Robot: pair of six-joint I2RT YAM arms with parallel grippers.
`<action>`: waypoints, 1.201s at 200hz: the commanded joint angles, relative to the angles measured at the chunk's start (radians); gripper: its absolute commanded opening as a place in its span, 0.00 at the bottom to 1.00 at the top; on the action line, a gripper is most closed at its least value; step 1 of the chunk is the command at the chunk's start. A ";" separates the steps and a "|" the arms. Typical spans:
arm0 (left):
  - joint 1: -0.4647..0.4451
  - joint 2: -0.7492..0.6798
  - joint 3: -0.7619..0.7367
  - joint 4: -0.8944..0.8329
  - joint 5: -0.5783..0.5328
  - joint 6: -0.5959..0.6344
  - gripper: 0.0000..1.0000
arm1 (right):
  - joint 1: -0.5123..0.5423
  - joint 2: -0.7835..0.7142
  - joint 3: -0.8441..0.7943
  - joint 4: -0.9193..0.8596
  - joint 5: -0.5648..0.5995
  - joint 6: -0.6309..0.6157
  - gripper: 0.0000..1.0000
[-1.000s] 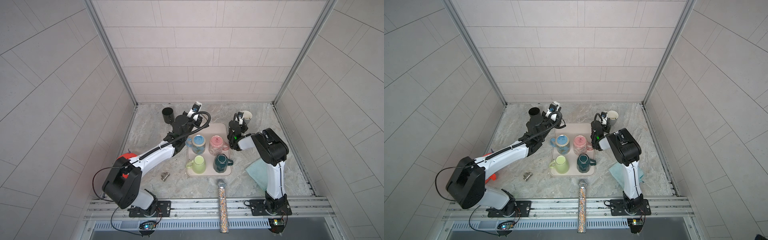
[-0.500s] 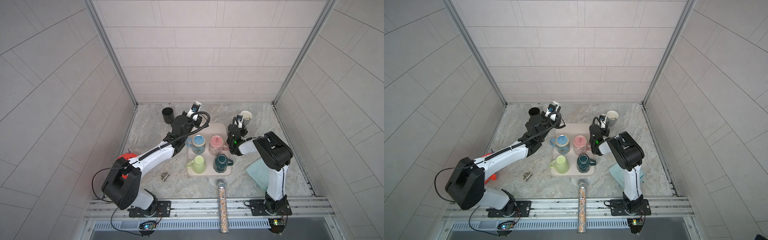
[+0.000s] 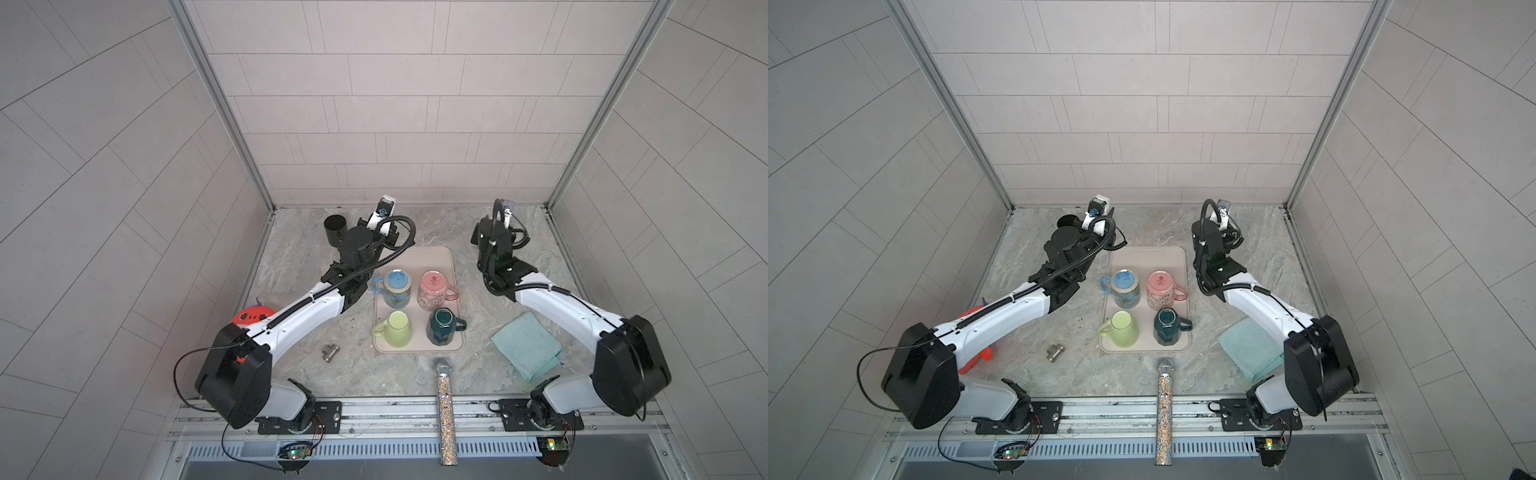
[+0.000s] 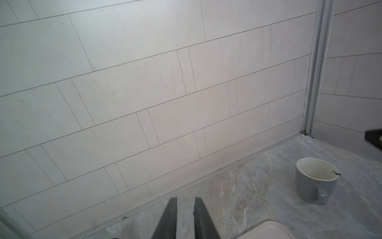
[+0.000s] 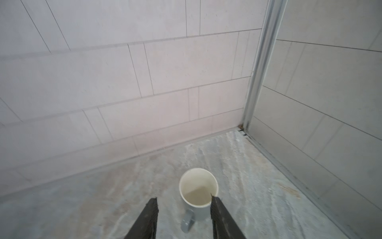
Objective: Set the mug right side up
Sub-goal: 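Withdraw the right gripper and move it over the pink mug lying on the tray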
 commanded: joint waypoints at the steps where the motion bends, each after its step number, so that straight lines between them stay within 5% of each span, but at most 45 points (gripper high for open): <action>1: 0.034 -0.039 0.077 -0.149 -0.083 -0.069 0.26 | -0.035 -0.005 0.171 -0.652 -0.318 0.122 0.47; 32: 0.108 -0.052 0.153 -0.346 -0.042 -0.201 0.44 | -0.066 0.011 0.311 -0.902 -0.581 0.124 0.53; 46: 0.134 -0.064 0.175 -0.421 -0.013 -0.228 0.48 | -0.104 0.030 0.337 -0.972 -0.740 0.150 0.70; 69: 0.174 -0.092 0.185 -0.504 0.014 -0.280 0.64 | -0.182 0.055 0.312 -1.023 -0.923 0.209 0.71; 125: 0.238 -0.136 0.189 -0.634 0.075 -0.348 0.83 | -0.325 0.130 0.158 -0.979 -1.368 0.490 0.71; 162: 0.280 -0.132 0.164 -0.665 0.101 -0.382 0.94 | -0.324 0.169 0.104 -0.923 -1.467 0.666 0.72; 240: 0.337 -0.126 0.129 -0.675 0.179 -0.420 0.97 | -0.323 0.213 0.011 -0.895 -1.518 0.903 0.73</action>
